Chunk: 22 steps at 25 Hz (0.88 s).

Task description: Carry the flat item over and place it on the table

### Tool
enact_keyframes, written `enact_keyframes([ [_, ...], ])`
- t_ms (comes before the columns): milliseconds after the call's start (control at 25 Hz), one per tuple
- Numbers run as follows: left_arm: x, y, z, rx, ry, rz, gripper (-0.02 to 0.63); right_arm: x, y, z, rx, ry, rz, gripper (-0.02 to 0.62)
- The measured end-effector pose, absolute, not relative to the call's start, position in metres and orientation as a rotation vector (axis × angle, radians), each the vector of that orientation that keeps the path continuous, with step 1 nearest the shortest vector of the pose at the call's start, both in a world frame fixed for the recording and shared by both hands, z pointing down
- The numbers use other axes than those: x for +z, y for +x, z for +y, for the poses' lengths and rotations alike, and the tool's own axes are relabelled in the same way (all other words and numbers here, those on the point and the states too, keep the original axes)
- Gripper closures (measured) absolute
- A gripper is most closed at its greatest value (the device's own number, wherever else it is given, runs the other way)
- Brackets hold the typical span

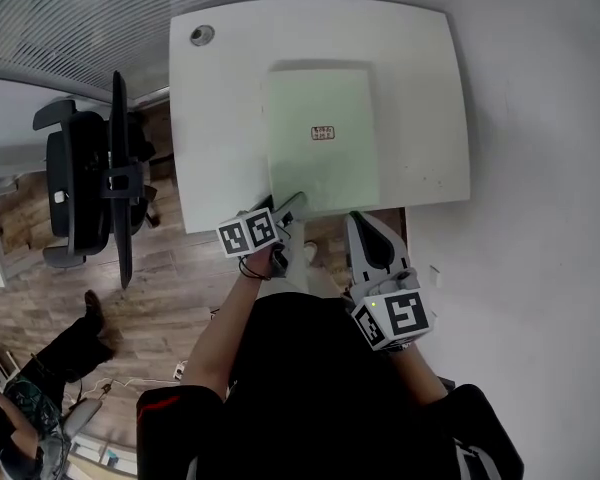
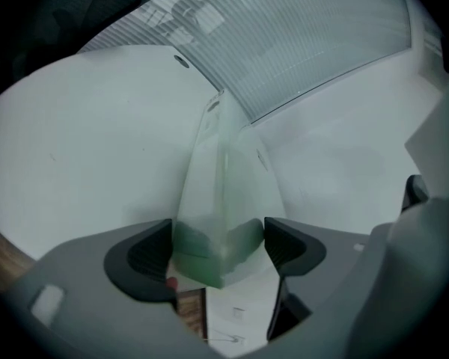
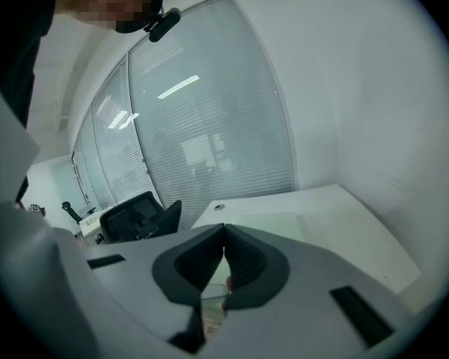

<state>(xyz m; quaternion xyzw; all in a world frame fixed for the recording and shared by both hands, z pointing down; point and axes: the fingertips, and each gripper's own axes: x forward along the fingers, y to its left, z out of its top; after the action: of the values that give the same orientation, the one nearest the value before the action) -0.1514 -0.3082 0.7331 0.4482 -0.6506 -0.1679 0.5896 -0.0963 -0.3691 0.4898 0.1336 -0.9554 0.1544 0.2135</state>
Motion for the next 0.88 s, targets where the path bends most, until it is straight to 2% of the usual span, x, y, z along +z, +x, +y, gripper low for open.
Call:
enact_keyframes([
  [160, 0.731, -0.157, -0.308, -0.135, 1.094, -1.644, 0.239, 0.486, -0.092, -0.366, 0.42, 0.377, -2.657, 0.594],
  [400, 0.725, -0.16, -0.302, -0.084, 1.105, -1.678, 0.257, 0.477, -0.083, -0.357, 0.413, 0.375, -2.678, 0.594],
  [760, 0.66, -0.149, -0.288, -0.136, 1.174, -1.801, 0.43, 0.457, -0.057, -0.337, 0.4, 0.382, -2.728, 0.594],
  [840, 0.646, -0.142, -0.282, -0.112, 1.188, -1.849, 0.502, 0.452, -0.048, -0.33, 0.396, 0.383, -2.743, 0.594],
  [880, 0.64, -0.138, -0.278, -0.096, 1.191, -1.874, 0.564, 0.449, -0.044, -0.326, 0.392, 0.381, -2.75, 0.594],
])
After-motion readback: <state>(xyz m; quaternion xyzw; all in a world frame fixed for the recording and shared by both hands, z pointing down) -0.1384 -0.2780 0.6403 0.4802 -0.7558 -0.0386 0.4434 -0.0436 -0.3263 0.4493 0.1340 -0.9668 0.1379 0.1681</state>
